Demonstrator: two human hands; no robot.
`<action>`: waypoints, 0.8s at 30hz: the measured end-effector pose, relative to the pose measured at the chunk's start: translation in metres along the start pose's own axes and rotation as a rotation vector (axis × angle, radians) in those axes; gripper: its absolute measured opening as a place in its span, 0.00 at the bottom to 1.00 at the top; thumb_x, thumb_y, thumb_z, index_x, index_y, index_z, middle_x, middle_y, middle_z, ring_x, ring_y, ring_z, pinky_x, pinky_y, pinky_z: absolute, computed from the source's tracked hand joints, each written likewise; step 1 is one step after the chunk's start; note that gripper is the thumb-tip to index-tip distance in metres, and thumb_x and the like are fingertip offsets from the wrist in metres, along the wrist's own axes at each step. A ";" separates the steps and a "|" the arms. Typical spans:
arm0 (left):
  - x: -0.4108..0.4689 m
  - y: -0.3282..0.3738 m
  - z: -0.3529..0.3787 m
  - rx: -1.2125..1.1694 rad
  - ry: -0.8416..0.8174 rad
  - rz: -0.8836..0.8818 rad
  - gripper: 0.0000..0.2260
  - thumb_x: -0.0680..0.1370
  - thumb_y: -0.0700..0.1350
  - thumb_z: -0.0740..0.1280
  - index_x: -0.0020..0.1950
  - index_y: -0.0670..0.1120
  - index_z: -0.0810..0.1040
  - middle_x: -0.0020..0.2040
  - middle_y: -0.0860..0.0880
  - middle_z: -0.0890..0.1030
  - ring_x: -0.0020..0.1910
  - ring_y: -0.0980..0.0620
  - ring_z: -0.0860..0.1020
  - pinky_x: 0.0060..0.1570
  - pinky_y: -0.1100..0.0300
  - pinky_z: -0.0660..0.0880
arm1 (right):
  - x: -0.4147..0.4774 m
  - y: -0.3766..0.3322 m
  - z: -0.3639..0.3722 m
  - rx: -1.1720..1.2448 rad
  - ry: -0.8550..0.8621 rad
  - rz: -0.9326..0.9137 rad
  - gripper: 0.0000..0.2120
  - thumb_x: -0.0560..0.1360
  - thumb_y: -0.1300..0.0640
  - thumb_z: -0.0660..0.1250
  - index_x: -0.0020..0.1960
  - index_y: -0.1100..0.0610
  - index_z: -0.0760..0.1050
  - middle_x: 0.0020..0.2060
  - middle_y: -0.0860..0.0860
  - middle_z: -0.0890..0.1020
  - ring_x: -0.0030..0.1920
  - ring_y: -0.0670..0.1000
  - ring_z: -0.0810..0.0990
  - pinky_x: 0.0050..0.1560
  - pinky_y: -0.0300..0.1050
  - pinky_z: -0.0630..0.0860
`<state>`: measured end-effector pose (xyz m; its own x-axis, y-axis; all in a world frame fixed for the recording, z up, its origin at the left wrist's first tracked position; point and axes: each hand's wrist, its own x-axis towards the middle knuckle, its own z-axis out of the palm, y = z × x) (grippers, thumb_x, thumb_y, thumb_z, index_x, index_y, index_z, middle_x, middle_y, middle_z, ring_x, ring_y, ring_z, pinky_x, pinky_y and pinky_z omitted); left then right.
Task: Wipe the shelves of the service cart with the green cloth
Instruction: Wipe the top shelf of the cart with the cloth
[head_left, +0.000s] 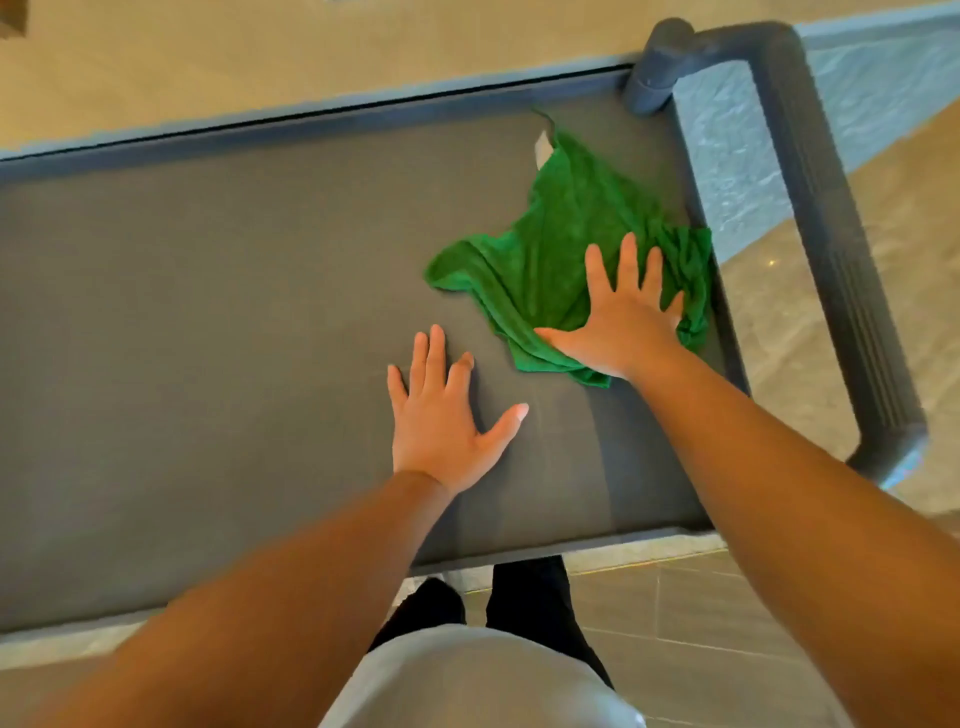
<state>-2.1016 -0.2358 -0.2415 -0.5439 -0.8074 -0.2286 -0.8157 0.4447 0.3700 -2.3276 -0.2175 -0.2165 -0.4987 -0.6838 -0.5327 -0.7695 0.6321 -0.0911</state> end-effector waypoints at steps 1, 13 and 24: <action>0.000 0.000 0.000 0.001 -0.002 0.003 0.40 0.73 0.74 0.51 0.73 0.46 0.70 0.82 0.43 0.52 0.81 0.46 0.45 0.76 0.36 0.46 | -0.020 0.002 0.009 0.017 -0.024 0.014 0.58 0.66 0.21 0.60 0.80 0.46 0.32 0.78 0.52 0.30 0.78 0.60 0.31 0.73 0.73 0.45; 0.001 0.000 0.003 0.004 0.029 0.036 0.42 0.73 0.74 0.48 0.72 0.44 0.69 0.82 0.41 0.52 0.81 0.45 0.46 0.76 0.35 0.46 | -0.130 0.011 0.066 0.309 -0.047 0.331 0.55 0.69 0.22 0.58 0.81 0.49 0.35 0.79 0.53 0.32 0.79 0.59 0.33 0.73 0.71 0.50; 0.000 0.005 0.004 0.046 0.029 0.030 0.44 0.73 0.75 0.48 0.72 0.41 0.68 0.81 0.40 0.52 0.81 0.43 0.46 0.75 0.34 0.45 | -0.124 0.011 0.079 0.431 0.234 0.492 0.50 0.73 0.24 0.55 0.82 0.51 0.38 0.80 0.56 0.37 0.80 0.60 0.40 0.77 0.62 0.46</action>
<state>-2.1068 -0.2318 -0.2433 -0.5626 -0.8043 -0.1914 -0.8078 0.4854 0.3346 -2.2428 -0.0971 -0.2177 -0.8593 -0.3102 -0.4066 -0.2284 0.9441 -0.2376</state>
